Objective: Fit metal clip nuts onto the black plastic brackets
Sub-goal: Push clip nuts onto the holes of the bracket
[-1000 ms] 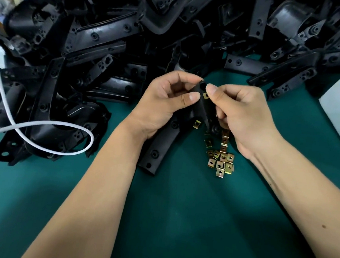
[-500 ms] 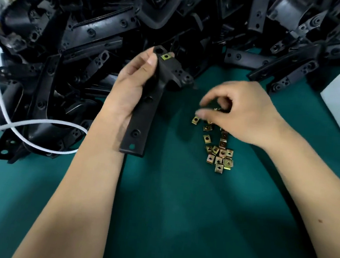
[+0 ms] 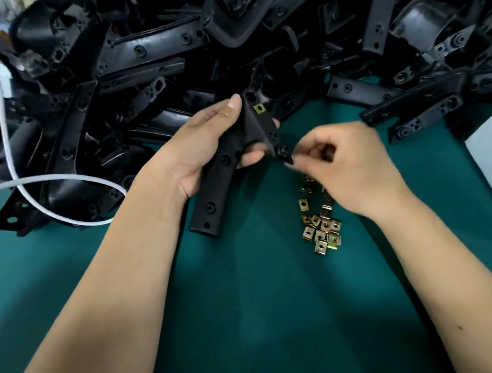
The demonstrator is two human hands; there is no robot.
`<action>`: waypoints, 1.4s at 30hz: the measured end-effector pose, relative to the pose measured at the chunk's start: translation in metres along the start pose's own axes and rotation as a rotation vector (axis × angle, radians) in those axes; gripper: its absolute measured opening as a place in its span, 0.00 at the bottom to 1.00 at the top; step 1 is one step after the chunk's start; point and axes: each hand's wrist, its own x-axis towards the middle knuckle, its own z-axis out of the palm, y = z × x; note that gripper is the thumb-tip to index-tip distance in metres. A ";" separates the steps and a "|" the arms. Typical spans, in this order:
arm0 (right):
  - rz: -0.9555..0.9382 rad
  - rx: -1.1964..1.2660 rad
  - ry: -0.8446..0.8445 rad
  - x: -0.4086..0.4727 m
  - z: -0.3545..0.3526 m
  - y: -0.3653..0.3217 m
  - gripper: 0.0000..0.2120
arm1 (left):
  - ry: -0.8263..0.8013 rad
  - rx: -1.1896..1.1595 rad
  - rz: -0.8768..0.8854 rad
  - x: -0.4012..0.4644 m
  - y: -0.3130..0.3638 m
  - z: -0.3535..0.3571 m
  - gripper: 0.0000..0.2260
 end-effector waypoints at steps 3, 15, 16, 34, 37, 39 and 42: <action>0.119 0.405 0.187 0.003 -0.006 0.004 0.04 | -0.108 0.039 0.004 -0.003 -0.001 0.002 0.08; 0.116 0.579 0.052 0.001 0.004 -0.003 0.10 | -0.185 0.099 0.108 -0.002 -0.005 0.020 0.15; 0.121 0.605 0.053 0.001 0.005 -0.003 0.10 | -0.185 0.092 0.111 -0.002 -0.005 0.019 0.14; 0.212 0.790 0.094 -0.001 0.008 -0.008 0.14 | -0.169 0.099 0.110 0.000 -0.008 0.023 0.19; 0.222 0.824 0.065 0.000 0.004 -0.008 0.17 | -0.170 0.111 0.118 0.001 -0.009 0.021 0.16; 0.240 0.842 0.025 0.000 0.002 -0.007 0.18 | -0.164 0.104 0.113 0.000 -0.010 0.021 0.16; 0.251 0.888 -0.027 0.000 0.003 -0.007 0.20 | -0.163 0.090 0.101 -0.001 -0.011 0.023 0.16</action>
